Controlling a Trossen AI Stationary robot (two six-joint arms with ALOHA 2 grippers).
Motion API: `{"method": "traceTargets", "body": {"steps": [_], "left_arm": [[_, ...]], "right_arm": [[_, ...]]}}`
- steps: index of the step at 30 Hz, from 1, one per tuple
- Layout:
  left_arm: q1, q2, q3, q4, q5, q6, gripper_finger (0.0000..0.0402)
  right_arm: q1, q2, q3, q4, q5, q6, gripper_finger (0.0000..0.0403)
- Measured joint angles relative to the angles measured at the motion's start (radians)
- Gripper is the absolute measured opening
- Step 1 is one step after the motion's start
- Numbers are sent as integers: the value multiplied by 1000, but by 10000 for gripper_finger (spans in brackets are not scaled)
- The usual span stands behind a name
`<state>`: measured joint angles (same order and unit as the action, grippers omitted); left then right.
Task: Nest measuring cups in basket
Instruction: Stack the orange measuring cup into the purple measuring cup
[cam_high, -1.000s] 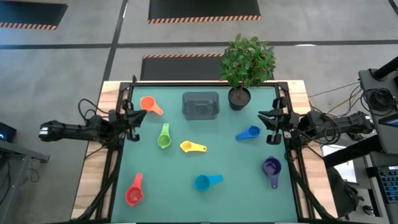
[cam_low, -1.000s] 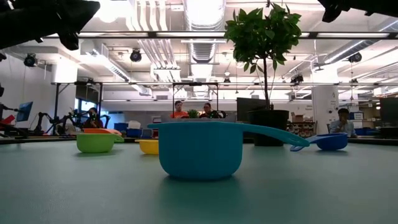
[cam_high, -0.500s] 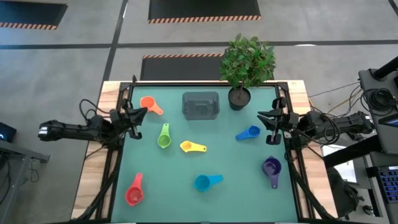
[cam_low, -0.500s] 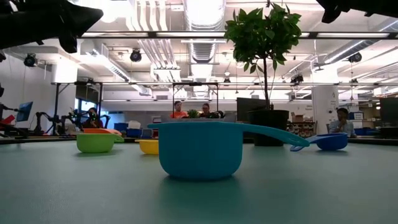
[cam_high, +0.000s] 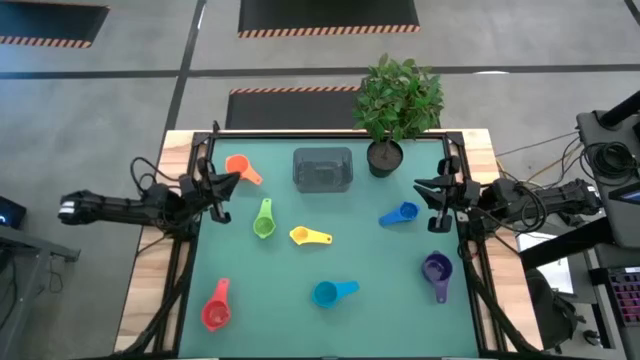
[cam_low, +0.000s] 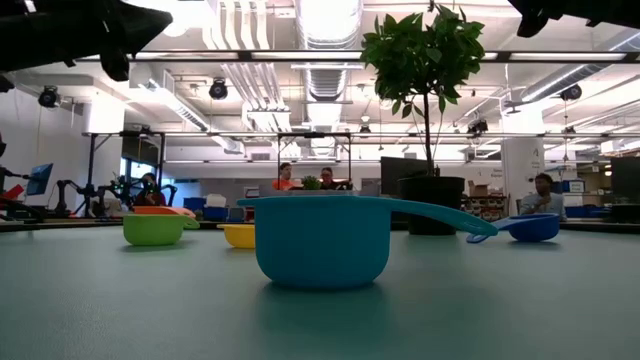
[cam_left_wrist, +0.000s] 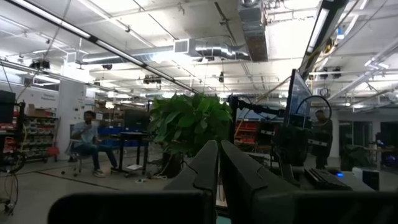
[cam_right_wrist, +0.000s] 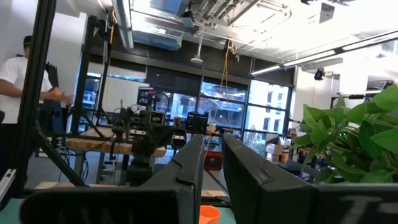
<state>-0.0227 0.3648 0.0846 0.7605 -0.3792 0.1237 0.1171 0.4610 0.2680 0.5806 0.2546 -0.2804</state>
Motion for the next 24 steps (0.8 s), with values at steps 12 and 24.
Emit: {"method": "traceTargets", "body": {"steps": [12,24], "left_arm": [[0,162,84,-17,31,-60,1],[-21,322,151,-18,93,-295,1]], "right_arm": [[0,44,21,8,-27,6,47],[0,103,81,-12,-54,-58,47]]}}
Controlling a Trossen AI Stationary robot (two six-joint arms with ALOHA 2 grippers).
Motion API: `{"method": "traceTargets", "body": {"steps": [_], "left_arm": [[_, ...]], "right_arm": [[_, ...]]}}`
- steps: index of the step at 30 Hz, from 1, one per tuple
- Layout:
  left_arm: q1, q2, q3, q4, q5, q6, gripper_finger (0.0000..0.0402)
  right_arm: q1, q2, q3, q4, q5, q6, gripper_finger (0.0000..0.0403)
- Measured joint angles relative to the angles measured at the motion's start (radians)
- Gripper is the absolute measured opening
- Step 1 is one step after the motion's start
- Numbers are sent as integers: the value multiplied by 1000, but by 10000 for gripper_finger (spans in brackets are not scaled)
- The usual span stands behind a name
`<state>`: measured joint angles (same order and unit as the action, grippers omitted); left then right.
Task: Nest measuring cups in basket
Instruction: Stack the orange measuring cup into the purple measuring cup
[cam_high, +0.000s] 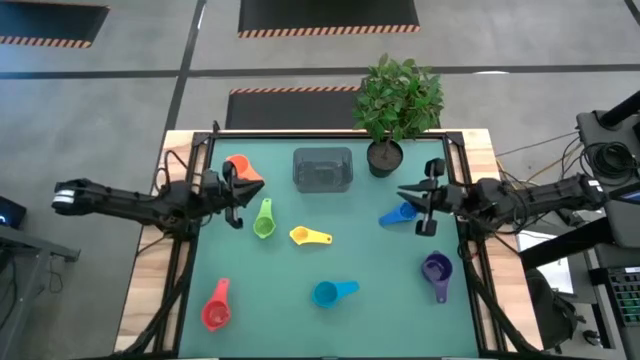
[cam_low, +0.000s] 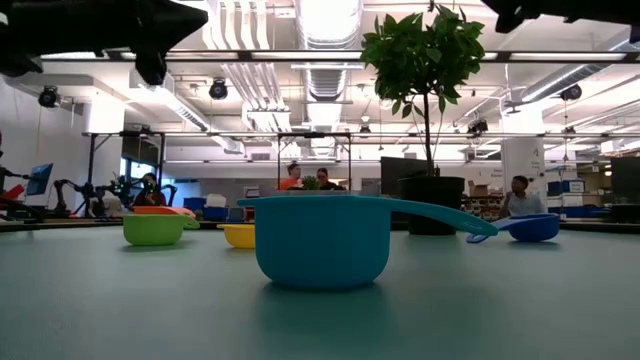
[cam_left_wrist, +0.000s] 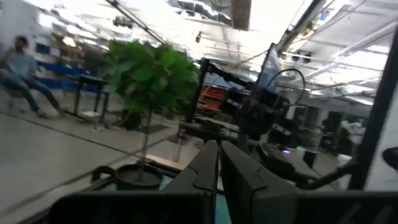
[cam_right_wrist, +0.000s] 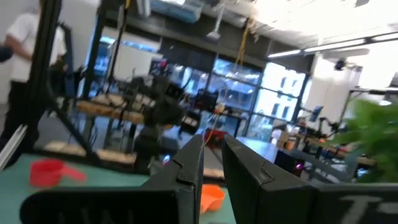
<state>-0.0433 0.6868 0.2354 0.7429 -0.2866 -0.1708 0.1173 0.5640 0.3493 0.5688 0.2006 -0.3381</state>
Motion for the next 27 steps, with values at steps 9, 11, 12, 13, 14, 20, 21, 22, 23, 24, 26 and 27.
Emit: {"method": "traceTargets", "body": {"steps": [9,11,12,13,14,20,21,22,23,24,26,27], "left_arm": [[-114,163,133,-22,17,-4,1],[-140,203,168,-45,18,-4,1],[-152,224,187,-65,18,-4,1],[-163,245,207,-84,18,-3,1],[-173,266,227,-100,18,-3,1],[-202,382,341,-238,17,-9,1],[-203,396,360,-267,17,-19,1],[-203,408,378,-303,17,-30,1],[-203,418,397,-346,17,-43,1],[-203,428,418,-394,16,-58,1],[-203,447,464,-502,10,-96,1],[-203,457,487,-548,9,-119,1]], "right_arm": [[2,1,61,-132,-17,7,47],[3,1,73,-172,-26,19,47],[6,2,78,-184,-32,31,47],[7,2,83,-196,-44,39,47],[10,1,89,-210,-53,47,47],[62,0,123,-313,-97,75,47],[74,-1,126,-317,-96,72,47],[86,-1,130,-327,-96,66,47],[98,-1,137,-336,-96,65,47],[111,-1,144,-344,-96,65,47],[137,-3,160,-378,-96,66,47],[150,-3,171,-397,-96,65,47]]}}
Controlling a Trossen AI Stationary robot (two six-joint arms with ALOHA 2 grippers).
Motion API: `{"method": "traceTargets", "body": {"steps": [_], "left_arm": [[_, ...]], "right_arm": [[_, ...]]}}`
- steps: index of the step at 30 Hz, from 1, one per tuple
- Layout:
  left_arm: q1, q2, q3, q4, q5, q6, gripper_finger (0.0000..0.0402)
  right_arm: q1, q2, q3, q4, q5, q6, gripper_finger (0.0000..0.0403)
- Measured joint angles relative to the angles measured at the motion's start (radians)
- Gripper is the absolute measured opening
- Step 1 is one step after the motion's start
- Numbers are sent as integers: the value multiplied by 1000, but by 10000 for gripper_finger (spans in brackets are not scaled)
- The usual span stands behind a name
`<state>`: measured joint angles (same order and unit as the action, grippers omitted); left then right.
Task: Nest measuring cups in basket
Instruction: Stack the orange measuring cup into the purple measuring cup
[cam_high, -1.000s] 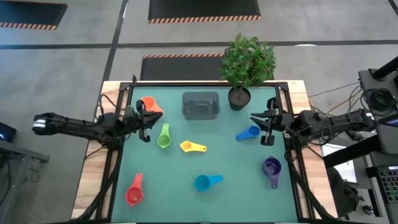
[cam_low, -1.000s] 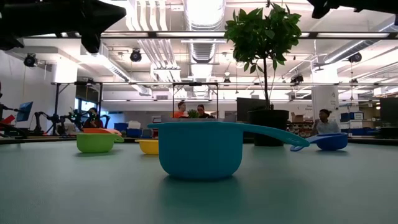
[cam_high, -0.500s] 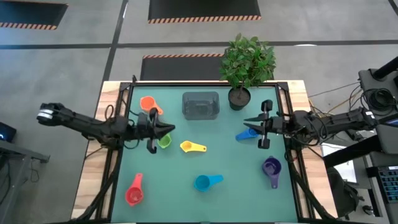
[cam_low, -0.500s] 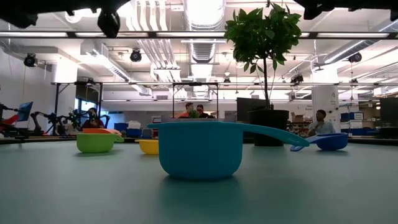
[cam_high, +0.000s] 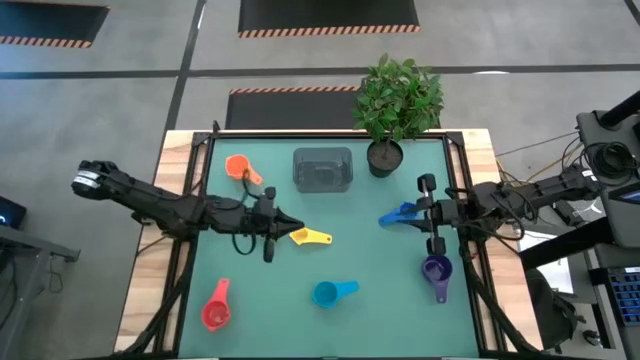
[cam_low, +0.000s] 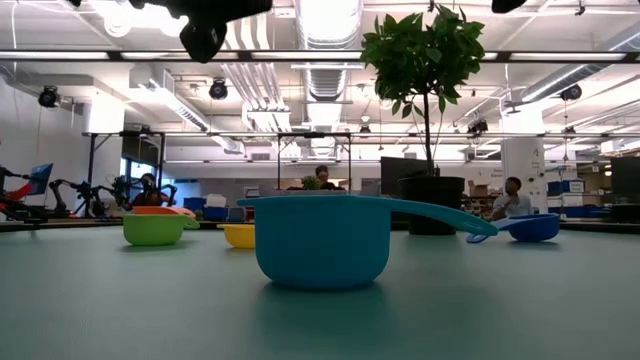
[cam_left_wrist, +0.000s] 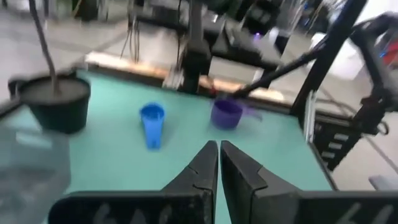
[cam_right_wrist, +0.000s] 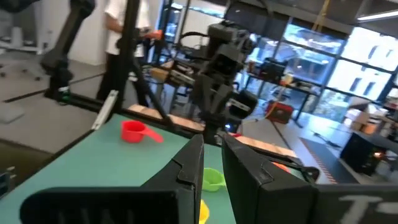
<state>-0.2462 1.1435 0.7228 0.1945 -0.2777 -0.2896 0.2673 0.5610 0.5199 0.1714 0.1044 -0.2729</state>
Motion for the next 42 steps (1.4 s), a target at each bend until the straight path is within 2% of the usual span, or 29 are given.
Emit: {"method": "traceTargets", "body": {"steps": [6,12,15,22,28,31,35,42], "left_arm": [[-20,62,186,-386,15,-188,1],[-85,170,388,-770,202,-496,1],[-143,237,479,-895,261,-571,1],[-285,405,644,-1077,333,-562,1],[-336,508,713,-1199,374,-577,1],[-338,523,716,-1307,367,-532,1],[-311,517,692,-1423,301,-447,1],[-260,459,616,-1467,266,-412,0]], "right_arm": [[42,0,30,-64,0,-8,47],[50,-4,30,-64,1,-42,47],[50,-4,30,-63,2,-43,47],[50,-4,30,-62,2,-42,47],[50,-3,30,-62,2,-20,47],[50,-2,30,-62,2,-15,47],[50,-2,30,-63,1,3,47],[50,-2,29,-87,1,12,47]]}}
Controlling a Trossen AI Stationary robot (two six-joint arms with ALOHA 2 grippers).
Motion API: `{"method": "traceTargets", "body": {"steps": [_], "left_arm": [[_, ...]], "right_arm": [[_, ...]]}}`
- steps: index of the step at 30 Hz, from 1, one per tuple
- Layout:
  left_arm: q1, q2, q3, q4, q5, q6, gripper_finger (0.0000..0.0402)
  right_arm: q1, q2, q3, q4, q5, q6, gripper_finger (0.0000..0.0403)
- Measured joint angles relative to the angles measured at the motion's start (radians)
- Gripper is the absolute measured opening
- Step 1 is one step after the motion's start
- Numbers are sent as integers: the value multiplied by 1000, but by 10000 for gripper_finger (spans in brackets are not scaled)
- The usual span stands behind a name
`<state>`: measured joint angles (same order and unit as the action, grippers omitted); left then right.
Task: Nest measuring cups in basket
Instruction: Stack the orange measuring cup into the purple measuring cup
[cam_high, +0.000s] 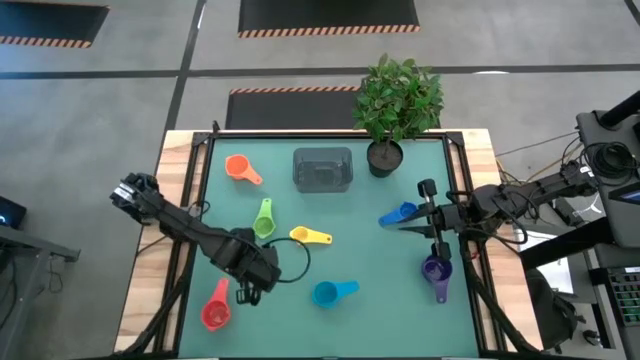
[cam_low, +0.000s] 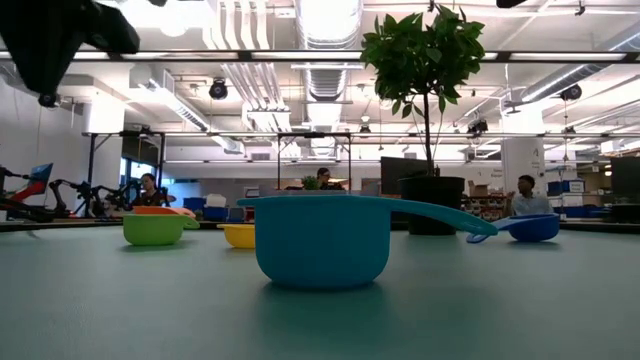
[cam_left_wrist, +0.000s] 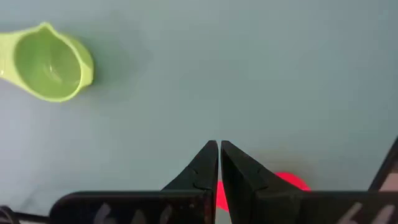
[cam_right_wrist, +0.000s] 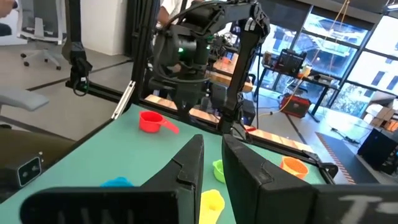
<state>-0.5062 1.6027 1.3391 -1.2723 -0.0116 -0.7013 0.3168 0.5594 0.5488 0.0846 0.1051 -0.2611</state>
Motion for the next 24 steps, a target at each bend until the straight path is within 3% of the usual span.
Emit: {"method": "traceTargets", "body": {"steps": [5,12,24], "left_arm": [[28,-30,-65,0,-9,-4,0],[112,-50,-134,10,-90,172,0],[475,-140,-158,23,-152,525,0]], "right_arm": [[0,0,-1,-2,0,16,47],[0,0,-2,-4,0,26,47],[0,0,-2,-4,0,15,47]]}}
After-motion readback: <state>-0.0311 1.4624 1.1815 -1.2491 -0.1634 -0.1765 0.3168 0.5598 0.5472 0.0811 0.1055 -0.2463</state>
